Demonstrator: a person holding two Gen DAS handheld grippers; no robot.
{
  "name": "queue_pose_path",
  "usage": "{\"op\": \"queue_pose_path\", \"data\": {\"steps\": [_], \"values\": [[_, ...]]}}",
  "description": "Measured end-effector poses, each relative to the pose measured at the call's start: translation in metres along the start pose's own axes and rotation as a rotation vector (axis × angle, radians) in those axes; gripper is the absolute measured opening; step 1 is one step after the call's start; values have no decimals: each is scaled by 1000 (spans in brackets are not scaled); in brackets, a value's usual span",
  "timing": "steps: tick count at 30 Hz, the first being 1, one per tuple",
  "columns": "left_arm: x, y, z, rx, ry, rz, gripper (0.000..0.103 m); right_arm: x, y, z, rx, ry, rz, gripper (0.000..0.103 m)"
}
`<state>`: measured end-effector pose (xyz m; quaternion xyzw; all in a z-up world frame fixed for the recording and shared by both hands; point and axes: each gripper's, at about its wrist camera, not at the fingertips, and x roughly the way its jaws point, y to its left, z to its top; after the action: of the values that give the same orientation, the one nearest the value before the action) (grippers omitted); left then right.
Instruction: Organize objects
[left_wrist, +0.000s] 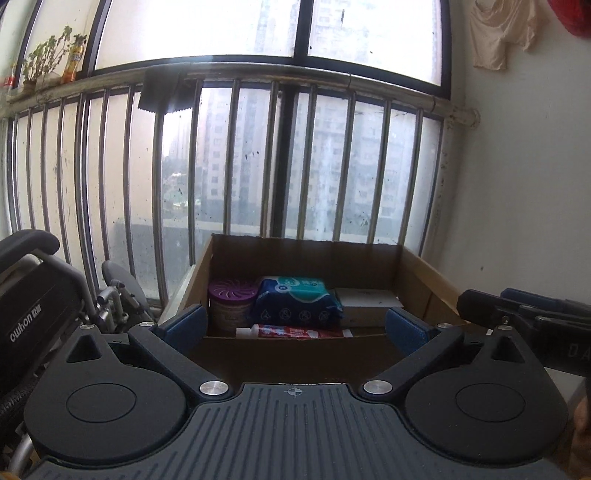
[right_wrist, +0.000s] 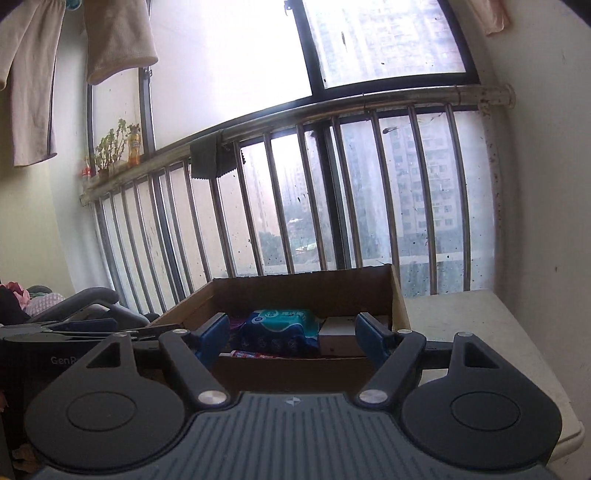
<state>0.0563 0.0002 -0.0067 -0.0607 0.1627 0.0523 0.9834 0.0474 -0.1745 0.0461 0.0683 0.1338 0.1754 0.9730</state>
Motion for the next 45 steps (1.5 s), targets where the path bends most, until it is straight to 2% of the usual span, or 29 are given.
{"op": "queue_pose_path", "data": {"steps": [4, 12, 20, 35, 45], "values": [[-9, -3, -10, 18, -30, 89, 103, -3, -1, -1, 6, -13, 4, 80], [-28, -5, -18, 45, -58, 77, 103, 1, 3, -11, 7, -7, -25, 82], [-31, -12, -22, 86, -84, 145, 103, 1, 12, -13, -16, -8, -22, 85], [-38, -16, -22, 93, -107, 164, 103, -5, 10, -12, -17, -14, -46, 91], [-34, -22, -29, 109, -82, 154, 103, -8, 5, -18, -14, -3, -80, 96]]}}
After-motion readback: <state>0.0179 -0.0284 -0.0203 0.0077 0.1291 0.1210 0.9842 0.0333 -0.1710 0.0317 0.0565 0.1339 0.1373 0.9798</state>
